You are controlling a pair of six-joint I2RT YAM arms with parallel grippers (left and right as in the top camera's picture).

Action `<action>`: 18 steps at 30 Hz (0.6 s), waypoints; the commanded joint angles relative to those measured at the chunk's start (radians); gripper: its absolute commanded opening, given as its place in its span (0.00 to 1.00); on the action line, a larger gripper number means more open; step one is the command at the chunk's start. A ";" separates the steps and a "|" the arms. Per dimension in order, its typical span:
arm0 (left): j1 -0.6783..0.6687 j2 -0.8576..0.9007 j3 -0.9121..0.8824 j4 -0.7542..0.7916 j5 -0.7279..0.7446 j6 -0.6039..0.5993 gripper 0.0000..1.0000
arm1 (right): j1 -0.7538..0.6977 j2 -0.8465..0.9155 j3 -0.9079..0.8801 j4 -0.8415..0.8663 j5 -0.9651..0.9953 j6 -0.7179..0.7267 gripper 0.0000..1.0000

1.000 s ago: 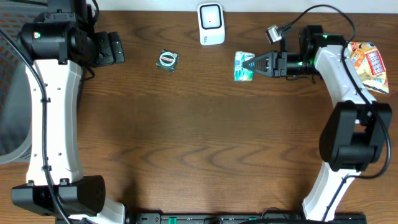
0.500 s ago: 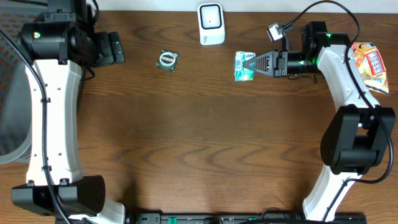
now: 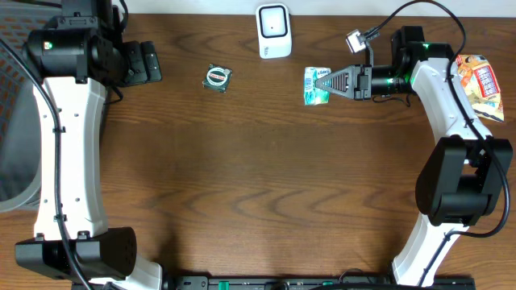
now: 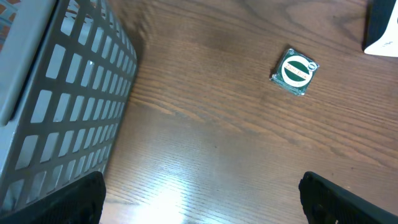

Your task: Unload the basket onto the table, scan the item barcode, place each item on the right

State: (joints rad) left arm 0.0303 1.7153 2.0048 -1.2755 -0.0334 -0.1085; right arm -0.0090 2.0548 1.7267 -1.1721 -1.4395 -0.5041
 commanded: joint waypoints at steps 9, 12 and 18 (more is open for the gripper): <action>0.004 0.004 -0.005 0.000 -0.016 -0.009 0.98 | 0.023 -0.013 0.014 0.010 -0.006 -0.016 0.01; 0.004 0.004 -0.005 0.000 -0.016 -0.009 0.98 | 0.025 -0.013 0.014 0.011 -0.002 -0.017 0.01; 0.004 0.004 -0.005 0.000 -0.016 -0.009 0.97 | 0.025 -0.013 0.014 0.013 0.001 -0.005 0.01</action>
State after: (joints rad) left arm 0.0303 1.7153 2.0048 -1.2755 -0.0334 -0.1085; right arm 0.0082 2.0548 1.7267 -1.1610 -1.4265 -0.5037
